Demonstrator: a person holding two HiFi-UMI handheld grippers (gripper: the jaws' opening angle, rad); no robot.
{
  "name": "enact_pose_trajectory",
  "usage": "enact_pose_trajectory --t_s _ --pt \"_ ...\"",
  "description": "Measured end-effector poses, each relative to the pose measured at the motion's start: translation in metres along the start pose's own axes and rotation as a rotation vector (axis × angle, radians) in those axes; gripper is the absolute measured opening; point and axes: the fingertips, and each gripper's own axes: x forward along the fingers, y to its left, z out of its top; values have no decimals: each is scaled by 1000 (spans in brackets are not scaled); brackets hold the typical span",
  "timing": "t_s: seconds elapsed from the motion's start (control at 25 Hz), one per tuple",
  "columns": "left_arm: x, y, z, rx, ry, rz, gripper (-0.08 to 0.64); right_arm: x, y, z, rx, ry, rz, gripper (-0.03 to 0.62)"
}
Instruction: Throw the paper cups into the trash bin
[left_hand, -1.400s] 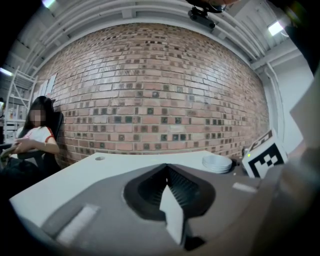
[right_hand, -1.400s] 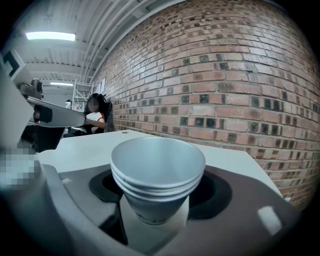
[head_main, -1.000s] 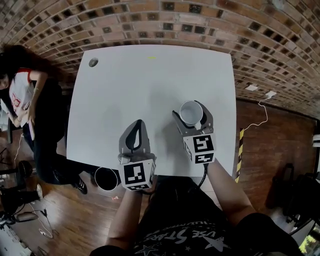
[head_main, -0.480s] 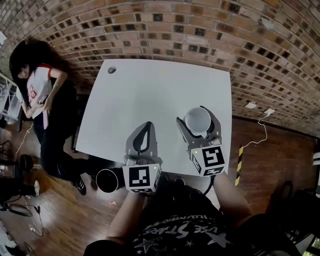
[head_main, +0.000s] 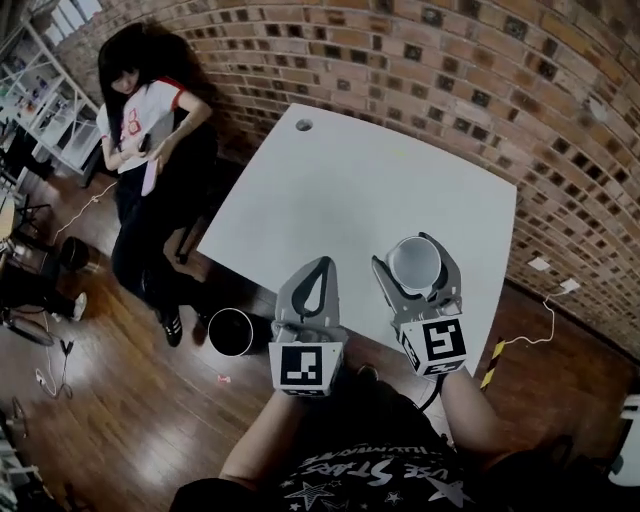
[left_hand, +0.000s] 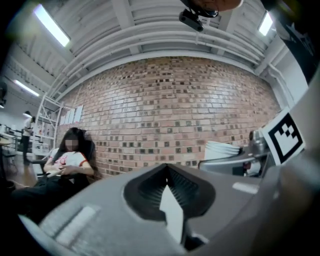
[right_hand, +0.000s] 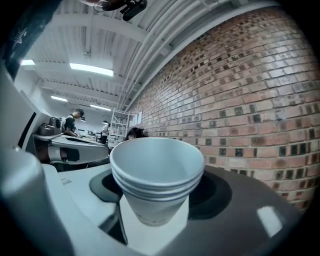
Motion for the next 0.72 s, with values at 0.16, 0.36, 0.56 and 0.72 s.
enact_pose_trajectory --t_s 0.16,0.36,0.56,0.72 --pt "-40 44 -9 4 38 147 5 25 58 -3 26 1 150 348" --pt "-107 109 -20 -14 78 323 5 51 157 -4 6 -2 352 348" --pt "-173 171 -33 -59 85 515 5 63 248 -1 -12 -7 540 348" --pt "-215 212 -35 -88 74 607 5 68 306 2 -26 2 643 348"
